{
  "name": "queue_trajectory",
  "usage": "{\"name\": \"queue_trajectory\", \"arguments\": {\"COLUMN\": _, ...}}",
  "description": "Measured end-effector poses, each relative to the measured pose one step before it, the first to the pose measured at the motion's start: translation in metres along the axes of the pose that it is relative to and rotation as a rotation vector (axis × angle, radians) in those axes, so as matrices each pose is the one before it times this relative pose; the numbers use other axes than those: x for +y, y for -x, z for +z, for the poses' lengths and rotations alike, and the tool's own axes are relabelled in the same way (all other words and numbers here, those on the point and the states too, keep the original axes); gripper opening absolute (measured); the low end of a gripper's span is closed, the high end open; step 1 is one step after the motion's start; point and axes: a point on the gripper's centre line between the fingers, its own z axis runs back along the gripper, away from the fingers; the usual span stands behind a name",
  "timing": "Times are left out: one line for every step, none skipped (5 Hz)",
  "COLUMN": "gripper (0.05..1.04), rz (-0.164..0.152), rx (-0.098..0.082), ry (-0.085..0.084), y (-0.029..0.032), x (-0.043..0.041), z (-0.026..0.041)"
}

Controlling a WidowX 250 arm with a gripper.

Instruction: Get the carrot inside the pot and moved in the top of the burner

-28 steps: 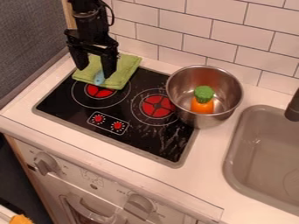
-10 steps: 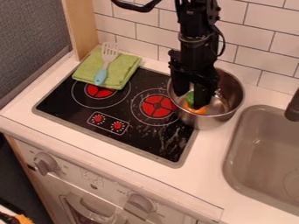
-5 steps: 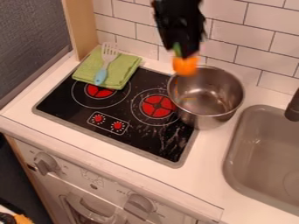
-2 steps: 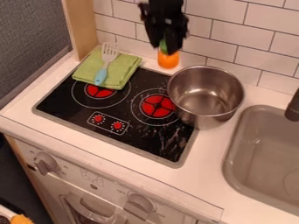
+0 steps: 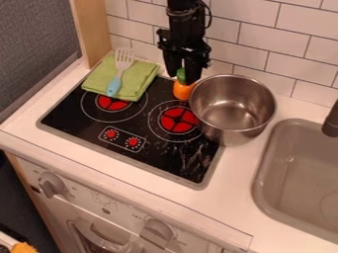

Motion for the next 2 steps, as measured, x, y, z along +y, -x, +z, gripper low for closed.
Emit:
{"name": "queue_trajectory", "arguments": {"gripper": 0.664, "rz": 0.01, "rx": 0.0088, "ry": -0.0058, "y": 0.00319, "x": 0.00292, "z": -0.00152}}
{"name": "queue_trajectory", "arguments": {"gripper": 0.938, "rz": 0.0034, "rx": 0.0261, "ry": 0.0054, "y": 0.00413, "x": -0.00087, "z": 0.00006}}
